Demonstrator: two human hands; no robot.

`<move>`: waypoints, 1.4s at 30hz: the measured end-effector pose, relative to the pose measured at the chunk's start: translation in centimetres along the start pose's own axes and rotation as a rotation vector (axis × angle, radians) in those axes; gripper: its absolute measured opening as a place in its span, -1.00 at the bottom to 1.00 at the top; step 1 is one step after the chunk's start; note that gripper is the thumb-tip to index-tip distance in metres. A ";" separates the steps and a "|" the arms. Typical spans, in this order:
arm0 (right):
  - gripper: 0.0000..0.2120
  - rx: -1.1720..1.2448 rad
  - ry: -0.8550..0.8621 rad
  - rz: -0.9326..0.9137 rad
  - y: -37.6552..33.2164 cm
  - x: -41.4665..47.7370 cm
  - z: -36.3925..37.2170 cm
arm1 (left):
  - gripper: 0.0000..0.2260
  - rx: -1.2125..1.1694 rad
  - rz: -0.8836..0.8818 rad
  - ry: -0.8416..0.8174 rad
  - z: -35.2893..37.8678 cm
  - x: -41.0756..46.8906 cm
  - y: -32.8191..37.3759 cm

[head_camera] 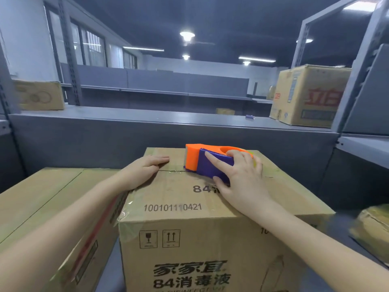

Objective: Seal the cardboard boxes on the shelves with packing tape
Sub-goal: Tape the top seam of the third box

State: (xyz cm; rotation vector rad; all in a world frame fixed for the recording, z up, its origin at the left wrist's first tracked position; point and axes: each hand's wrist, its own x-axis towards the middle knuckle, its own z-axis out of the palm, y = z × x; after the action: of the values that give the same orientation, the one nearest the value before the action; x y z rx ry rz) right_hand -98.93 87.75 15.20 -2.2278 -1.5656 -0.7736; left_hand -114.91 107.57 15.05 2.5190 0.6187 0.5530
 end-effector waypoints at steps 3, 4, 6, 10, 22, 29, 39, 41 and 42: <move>-0.49 0.031 0.014 -0.054 0.4 0.2 0.1 | -0.58 -0.020 -0.010 0.011 0.0 -0.5 0.6; -0.50 0.057 0.016 -0.082 0.7 0.3 0.3 | -0.59 -0.014 -0.027 0.029 0.1 -0.8 0.9; -0.50 0.175 -0.005 -0.151 2.1 0.8 0.5 | -0.60 0.039 -0.090 0.105 0.8 -1.5 1.7; -0.47 0.325 -0.103 -0.330 6.8 2.2 0.2 | -0.50 0.349 -0.214 0.304 4.9 -4.1 5.1; -0.57 0.350 -0.041 -0.259 0.5 -0.9 -2.4 | -0.73 0.189 -0.178 0.090 1.5 -4.6 5.5; -0.22 0.186 -0.519 -0.201 -6.8 -2.9 -3.4 | -0.63 0.394 -0.246 -0.008 0.5 -2.6 3.9; -0.26 0.406 -0.756 -0.476 2.7 -4.6 -6.3 | -0.66 0.704 -0.356 0.262 3.4 -8.2 8.4; -0.25 0.380 -0.761 -0.445 4.9 -4.3 -6.5 | -0.65 0.730 -0.344 0.339 4.6 -8.3 9.7; -0.25 0.361 -0.734 -0.417 5.6 -4.3 -6.4 | -0.65 0.716 -0.330 0.370 5.3 -8.1 10.2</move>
State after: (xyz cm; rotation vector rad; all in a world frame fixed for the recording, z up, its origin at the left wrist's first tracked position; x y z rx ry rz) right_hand -96.41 79.09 18.11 -2.0263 -2.3117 0.3014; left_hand -115.68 93.55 14.17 2.8614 1.5744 0.7815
